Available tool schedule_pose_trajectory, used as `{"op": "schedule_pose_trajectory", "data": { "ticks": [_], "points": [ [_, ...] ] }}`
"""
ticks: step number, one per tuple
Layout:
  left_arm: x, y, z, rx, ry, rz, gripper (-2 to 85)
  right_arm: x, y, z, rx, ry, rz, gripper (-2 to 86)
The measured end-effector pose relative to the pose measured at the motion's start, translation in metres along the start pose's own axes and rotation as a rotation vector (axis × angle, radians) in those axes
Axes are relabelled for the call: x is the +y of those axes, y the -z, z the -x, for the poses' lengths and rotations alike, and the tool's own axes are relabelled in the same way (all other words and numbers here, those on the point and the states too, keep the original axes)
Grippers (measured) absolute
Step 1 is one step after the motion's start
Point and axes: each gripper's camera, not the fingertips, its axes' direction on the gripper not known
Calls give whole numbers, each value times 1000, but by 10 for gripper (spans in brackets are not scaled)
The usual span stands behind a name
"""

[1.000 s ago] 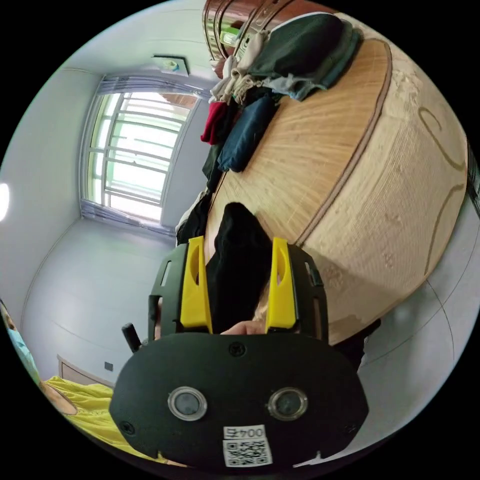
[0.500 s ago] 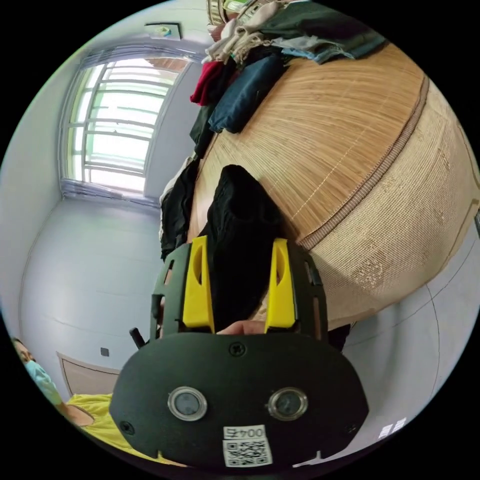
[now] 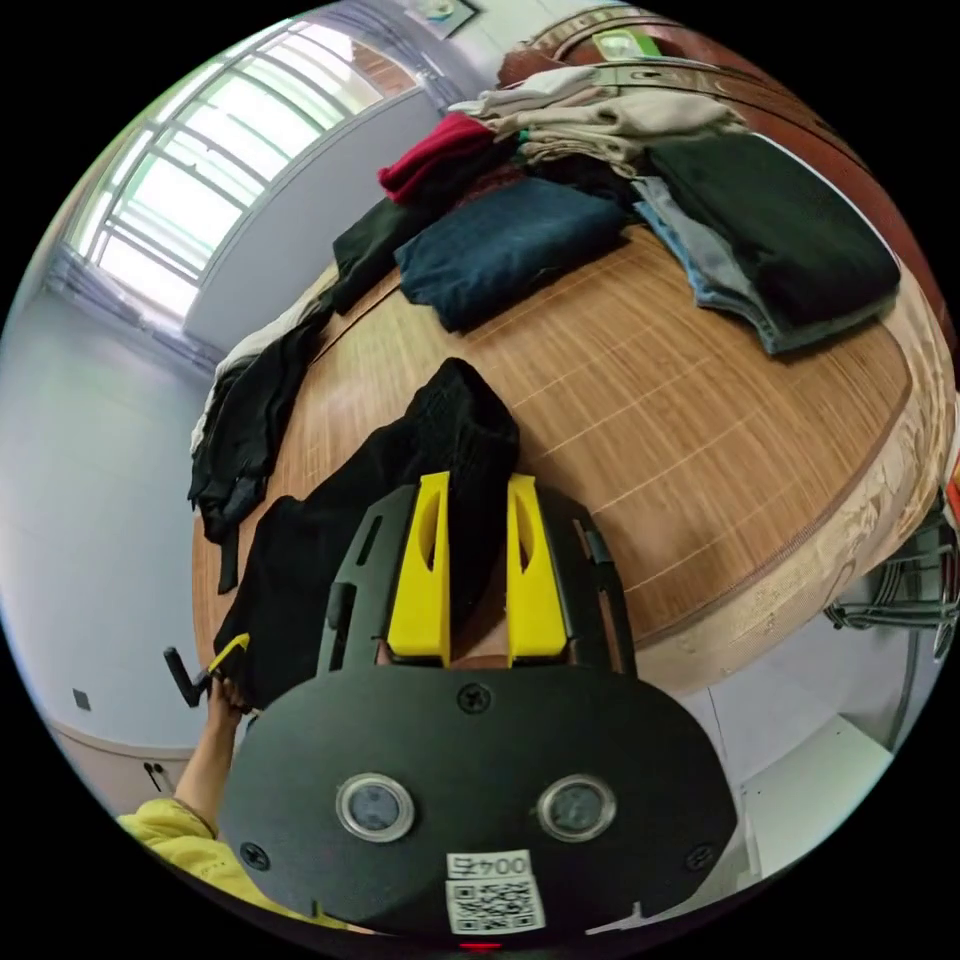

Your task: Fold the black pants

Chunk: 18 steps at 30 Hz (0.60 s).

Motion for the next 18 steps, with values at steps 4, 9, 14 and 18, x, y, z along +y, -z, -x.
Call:
{"op": "schedule_pose_trajectory", "data": {
  "ticks": [4,9,14,18],
  "points": [
    [5,-63,-17,29,1,-41,71,-7,17,-33,-21,-132,24,108],
    [15,-102,-19,119,-21,-65,85,25,105,-2,-26,-97,-220,97],
    [78,-98,12,174,82,-206,82,51,88,131,-30,236,106,59],
    [146,-107,76,236,330,-271,78,47,65,210,-3,376,294,44]
  ]
}}
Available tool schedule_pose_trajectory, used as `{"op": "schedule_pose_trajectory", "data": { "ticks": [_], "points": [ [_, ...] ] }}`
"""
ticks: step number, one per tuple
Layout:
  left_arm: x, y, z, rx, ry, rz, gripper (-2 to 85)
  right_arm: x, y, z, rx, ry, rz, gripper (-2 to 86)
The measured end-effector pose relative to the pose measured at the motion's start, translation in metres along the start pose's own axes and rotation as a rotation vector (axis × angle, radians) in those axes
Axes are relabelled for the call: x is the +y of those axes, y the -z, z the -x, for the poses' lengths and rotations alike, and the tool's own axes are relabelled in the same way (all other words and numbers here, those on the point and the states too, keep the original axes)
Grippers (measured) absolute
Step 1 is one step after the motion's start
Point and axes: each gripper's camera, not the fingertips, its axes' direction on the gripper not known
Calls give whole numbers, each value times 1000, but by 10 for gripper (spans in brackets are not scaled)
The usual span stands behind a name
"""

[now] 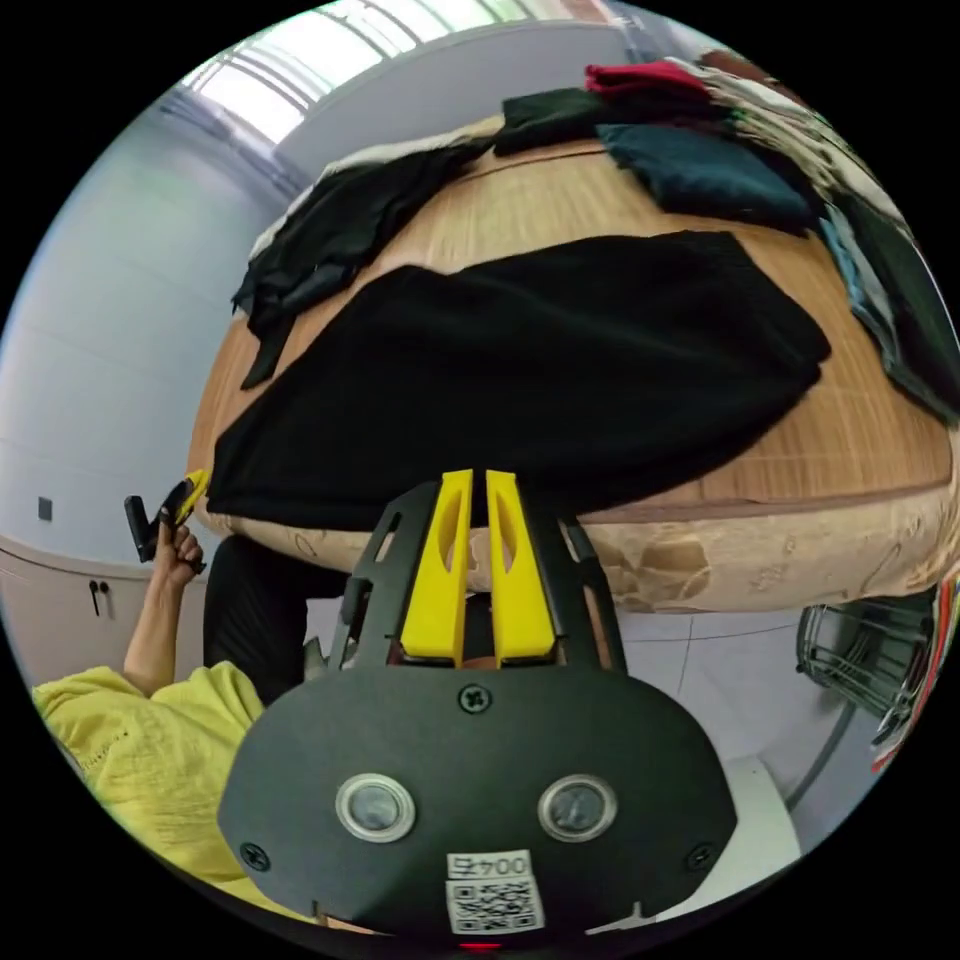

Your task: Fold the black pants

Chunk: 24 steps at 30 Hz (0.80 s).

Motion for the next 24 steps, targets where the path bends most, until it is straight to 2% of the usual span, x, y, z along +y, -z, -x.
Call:
{"op": "schedule_pose_trajectory", "data": {
  "ticks": [5,8,20,24],
  "points": [
    [58,17,117,85,347,-204,78,-74,-10,56,140,67,293,22],
    [74,3,161,92,458,-245,82,-102,-15,75,236,92,413,0],
    [121,-109,246,287,656,-249,118,-161,52,123,241,51,580,-7],
    [119,-134,256,261,633,-244,119,-161,73,151,311,107,583,-7]
  ]
}}
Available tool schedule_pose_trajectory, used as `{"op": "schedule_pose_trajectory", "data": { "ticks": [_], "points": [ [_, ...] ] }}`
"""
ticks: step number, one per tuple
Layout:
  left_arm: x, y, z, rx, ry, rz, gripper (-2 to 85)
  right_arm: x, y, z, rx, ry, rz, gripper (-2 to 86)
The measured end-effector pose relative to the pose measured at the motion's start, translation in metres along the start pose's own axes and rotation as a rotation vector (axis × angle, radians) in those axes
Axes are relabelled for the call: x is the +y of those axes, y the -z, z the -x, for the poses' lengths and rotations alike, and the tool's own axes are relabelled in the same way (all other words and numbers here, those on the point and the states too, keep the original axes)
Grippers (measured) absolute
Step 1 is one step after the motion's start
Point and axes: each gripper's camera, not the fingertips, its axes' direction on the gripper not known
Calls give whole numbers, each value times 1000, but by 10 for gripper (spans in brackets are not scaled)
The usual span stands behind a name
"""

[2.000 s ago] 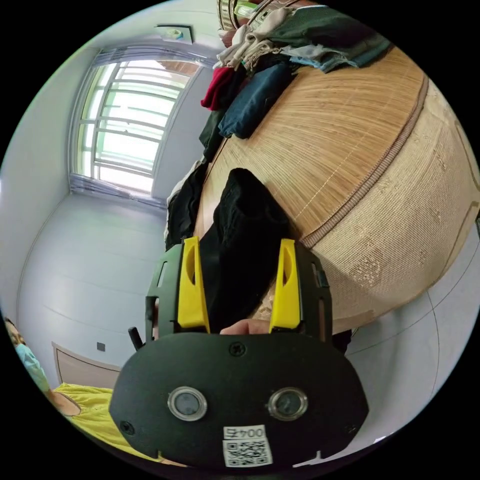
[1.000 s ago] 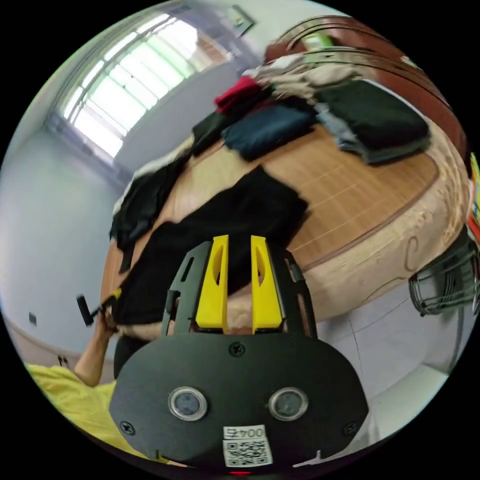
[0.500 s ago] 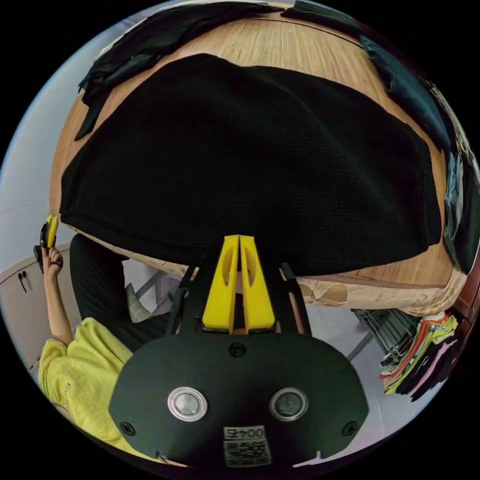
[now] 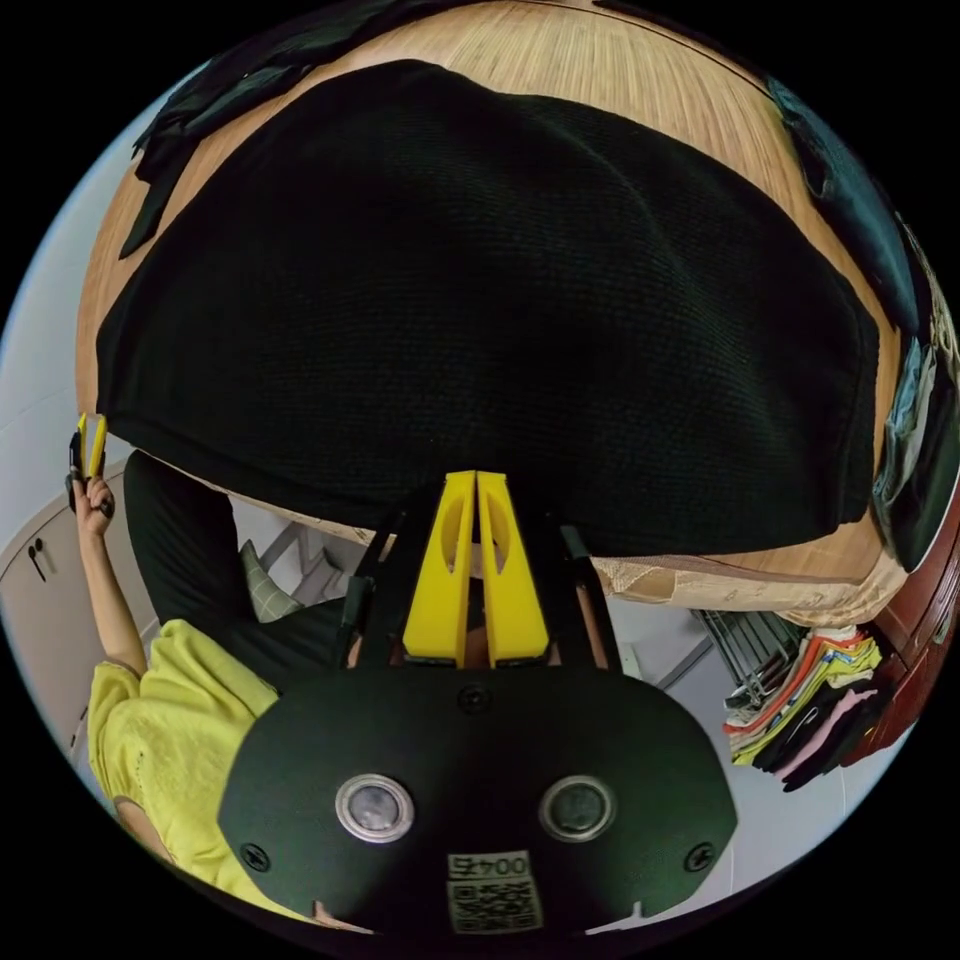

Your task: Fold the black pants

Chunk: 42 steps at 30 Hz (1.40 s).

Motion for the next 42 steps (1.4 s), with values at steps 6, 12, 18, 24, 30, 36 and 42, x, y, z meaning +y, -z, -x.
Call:
{"op": "schedule_pose_trajectory", "data": {
  "ticks": [6,12,18,24,30,36,42],
  "points": [
    [-7,-40,19,-34,-30,23,114,30,37,23,40,7,-39,-2],
    [-8,-69,43,-51,-43,32,56,105,83,64,103,98,-274,48],
    [-11,-89,56,-42,-87,45,37,209,107,153,344,287,-692,60],
    [-10,-100,70,-32,-98,38,32,226,96,226,537,472,-629,69],
    [-12,-108,83,-25,-106,37,31,236,103,257,620,582,-537,81],
    [-17,-111,88,-26,-130,48,28,248,110,272,775,656,-470,71],
    [-27,-114,86,-28,-143,51,23,251,148,272,753,643,-437,7]
  ]
}}
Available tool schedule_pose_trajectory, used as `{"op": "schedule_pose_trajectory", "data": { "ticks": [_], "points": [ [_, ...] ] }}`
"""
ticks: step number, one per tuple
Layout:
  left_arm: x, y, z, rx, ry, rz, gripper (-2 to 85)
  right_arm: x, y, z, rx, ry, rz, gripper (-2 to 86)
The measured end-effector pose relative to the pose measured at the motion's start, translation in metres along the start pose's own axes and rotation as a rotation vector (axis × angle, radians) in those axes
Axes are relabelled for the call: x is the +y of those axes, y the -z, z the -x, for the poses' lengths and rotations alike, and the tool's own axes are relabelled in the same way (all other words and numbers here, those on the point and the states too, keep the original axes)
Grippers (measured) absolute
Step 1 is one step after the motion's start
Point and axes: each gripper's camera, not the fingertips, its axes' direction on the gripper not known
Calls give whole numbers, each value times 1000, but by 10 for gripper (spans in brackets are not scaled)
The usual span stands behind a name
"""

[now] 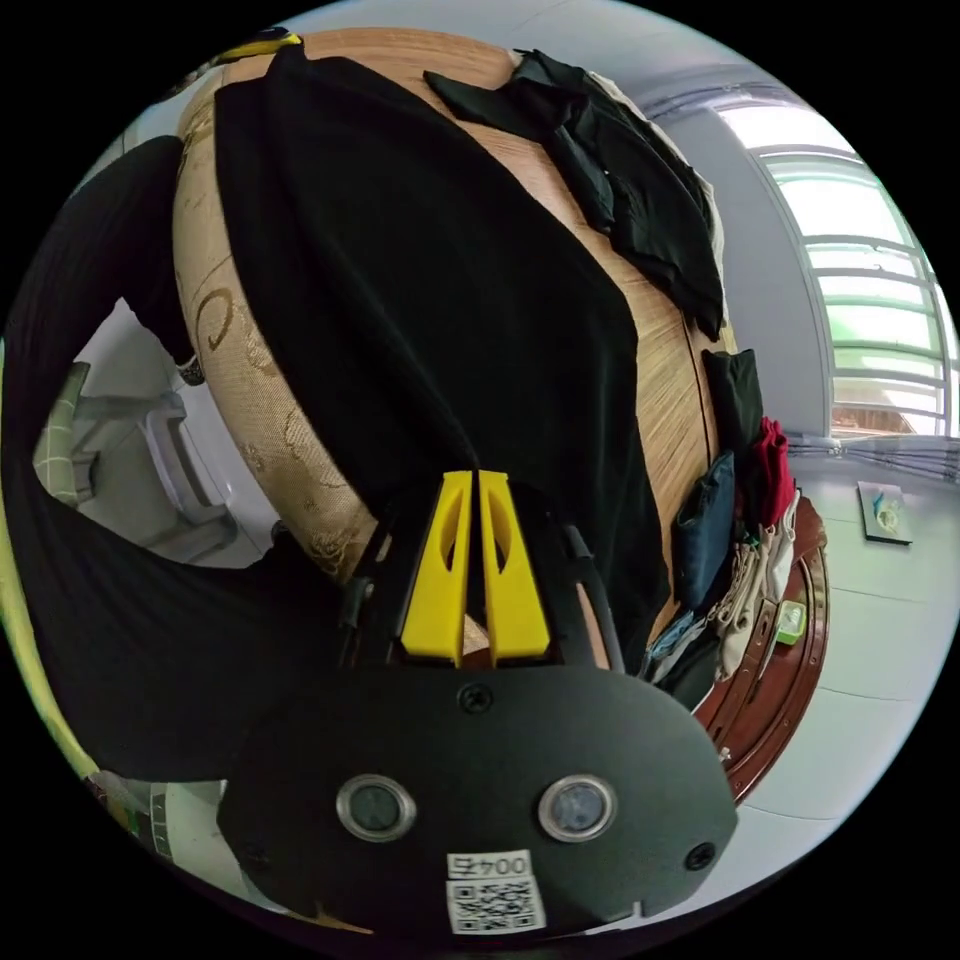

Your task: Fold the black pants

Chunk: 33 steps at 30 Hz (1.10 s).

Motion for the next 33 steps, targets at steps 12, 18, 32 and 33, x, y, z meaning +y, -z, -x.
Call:
{"op": "schedule_pose_trajectory", "data": {
  "ticks": [12,18,32,33],
  "points": [
    [-68,29,-153,69,-320,-52,19,30,112,-154,-50,-335,-80,-6],
    [-4,64,-52,12,-282,3,19,72,83,-86,-150,-334,-76,-6],
    [33,115,16,-69,-166,63,22,57,33,-40,-129,-245,69,2],
    [34,117,18,-77,-159,69,22,56,27,-37,-138,-232,87,4]
  ]
}}
